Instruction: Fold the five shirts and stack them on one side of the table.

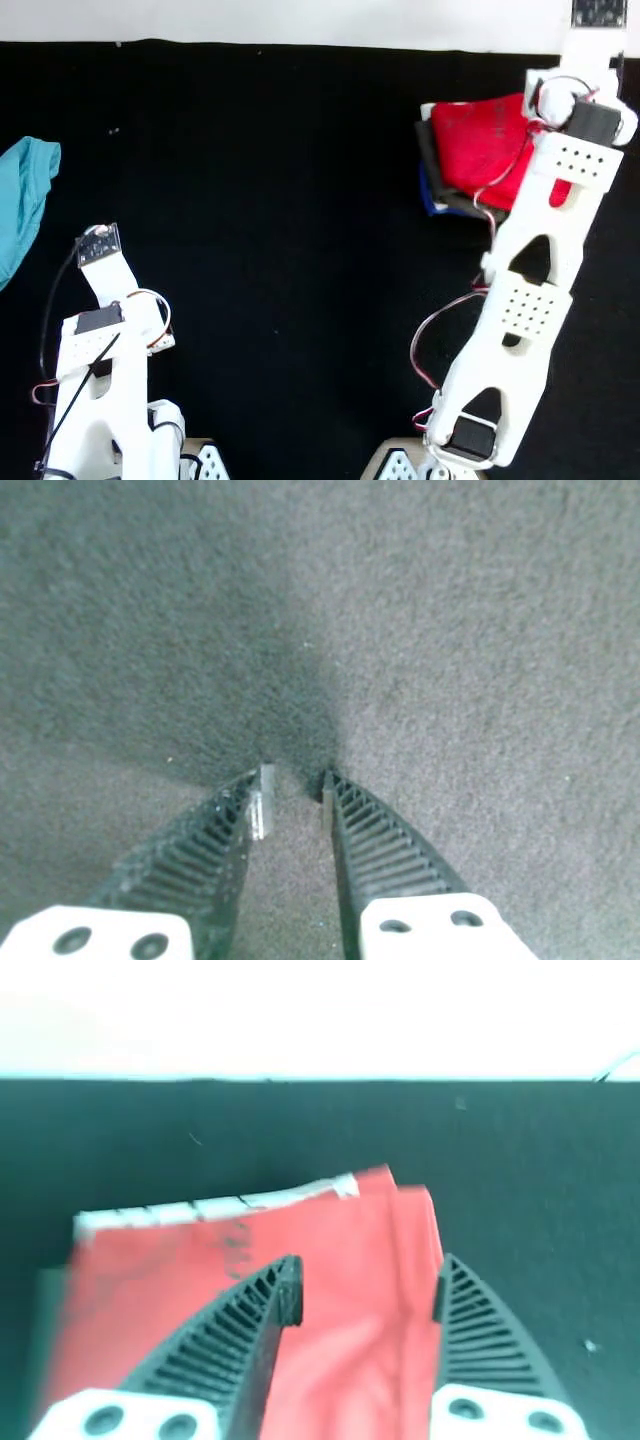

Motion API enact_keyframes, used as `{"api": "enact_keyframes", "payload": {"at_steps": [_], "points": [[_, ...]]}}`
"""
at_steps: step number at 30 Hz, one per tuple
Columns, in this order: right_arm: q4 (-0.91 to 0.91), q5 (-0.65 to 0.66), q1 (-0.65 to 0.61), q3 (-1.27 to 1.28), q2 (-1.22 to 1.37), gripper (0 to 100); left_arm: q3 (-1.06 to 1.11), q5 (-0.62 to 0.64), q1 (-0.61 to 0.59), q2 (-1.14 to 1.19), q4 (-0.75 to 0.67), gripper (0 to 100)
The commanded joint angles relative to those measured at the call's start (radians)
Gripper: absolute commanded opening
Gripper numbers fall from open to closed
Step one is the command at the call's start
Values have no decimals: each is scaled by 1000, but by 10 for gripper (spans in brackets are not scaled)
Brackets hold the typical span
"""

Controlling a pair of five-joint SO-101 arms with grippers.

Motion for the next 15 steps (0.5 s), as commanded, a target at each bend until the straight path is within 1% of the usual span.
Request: {"api": "enact_keyframes", "payload": {"at_steps": [1,4,9,12,15], "points": [[79,-23,-42,-67,-122,227,4,8,-13,-1,-31,98],[179,-23,-65,-70,-179,227,4,8,-13,-1,-31,98],[404,-23,-128,-64,-294,227,4,8,-13,-1,-31,98],[403,-25,-147,-42,-354,227,4,8,-13,-1,-31,98],[404,-25,-191,56,-424,227,4,8,-13,-1,-31,98]]}}
